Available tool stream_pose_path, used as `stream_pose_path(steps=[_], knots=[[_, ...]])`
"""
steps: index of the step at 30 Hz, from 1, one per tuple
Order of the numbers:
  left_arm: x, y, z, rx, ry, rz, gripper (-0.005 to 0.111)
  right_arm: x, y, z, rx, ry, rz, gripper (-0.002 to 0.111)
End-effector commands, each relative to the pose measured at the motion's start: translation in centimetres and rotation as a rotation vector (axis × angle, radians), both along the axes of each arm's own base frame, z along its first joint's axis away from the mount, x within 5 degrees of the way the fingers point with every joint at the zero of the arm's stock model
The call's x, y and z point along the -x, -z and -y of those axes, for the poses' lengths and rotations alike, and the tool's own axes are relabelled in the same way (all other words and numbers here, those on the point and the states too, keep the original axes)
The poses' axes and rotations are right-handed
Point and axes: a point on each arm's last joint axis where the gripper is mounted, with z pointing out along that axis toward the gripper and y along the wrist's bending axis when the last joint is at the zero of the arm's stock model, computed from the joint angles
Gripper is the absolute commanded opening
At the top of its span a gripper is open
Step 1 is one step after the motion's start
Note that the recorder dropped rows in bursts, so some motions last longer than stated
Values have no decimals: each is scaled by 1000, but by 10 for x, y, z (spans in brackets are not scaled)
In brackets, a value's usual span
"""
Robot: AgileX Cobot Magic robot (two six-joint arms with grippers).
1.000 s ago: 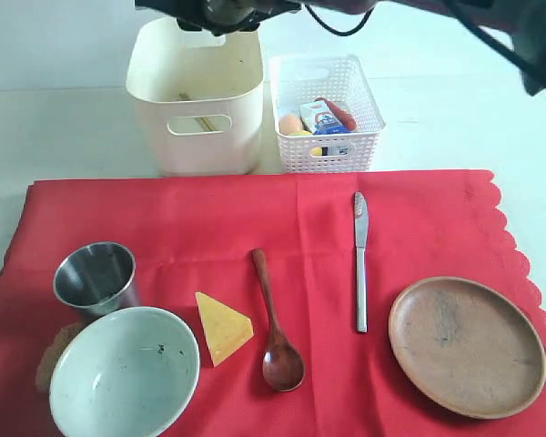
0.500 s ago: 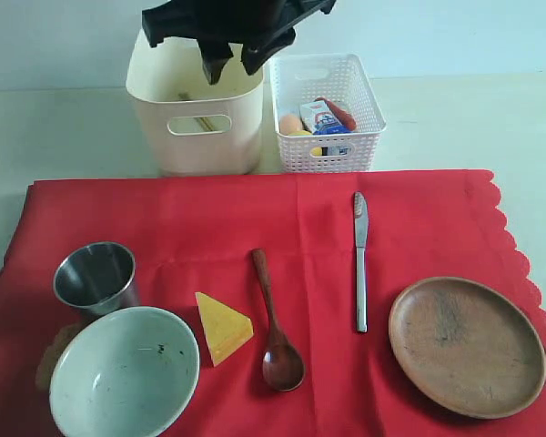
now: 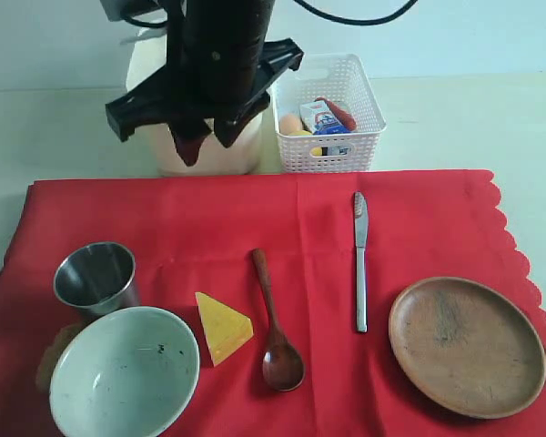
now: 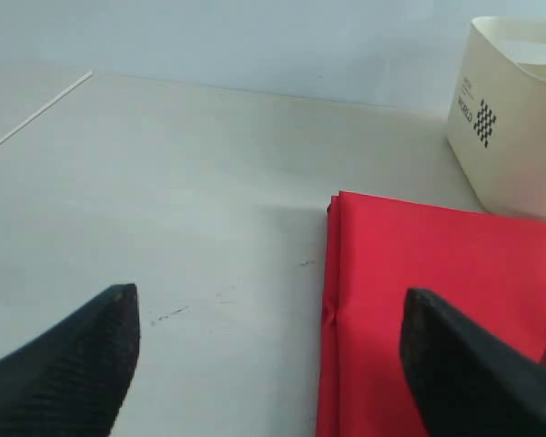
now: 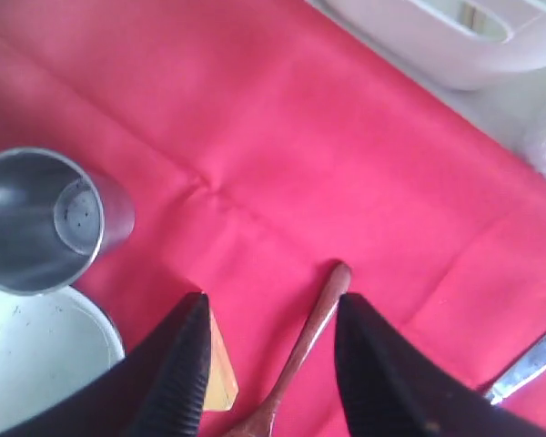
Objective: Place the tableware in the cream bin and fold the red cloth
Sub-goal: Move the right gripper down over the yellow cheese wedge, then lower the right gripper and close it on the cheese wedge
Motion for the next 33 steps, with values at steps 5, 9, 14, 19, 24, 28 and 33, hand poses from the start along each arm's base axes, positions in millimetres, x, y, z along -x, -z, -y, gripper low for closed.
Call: stream_pose_path(steps=[5, 9, 14, 19, 24, 28, 33], knots=[[0, -1, 0, 4, 3, 15, 75, 20, 15, 18, 28, -23, -18, 44], [0, -1, 0, 4, 3, 15, 75, 31, 22, 30, 41, -52, -18, 44], [0, -1, 0, 4, 3, 15, 75, 46, 31, 41, 29, -130, -33, 44], [0, -1, 0, 4, 3, 15, 75, 61, 49, 41, -18, -209, -128, 44], [0, -1, 0, 4, 3, 15, 75, 67, 70, 45, -30, -229, -145, 49], [0, -1, 0, 4, 3, 15, 75, 68, 85, 47, -8, -248, -156, 55], [0, -1, 0, 4, 3, 15, 75, 65, 107, 41, 8, -280, -187, 62]])
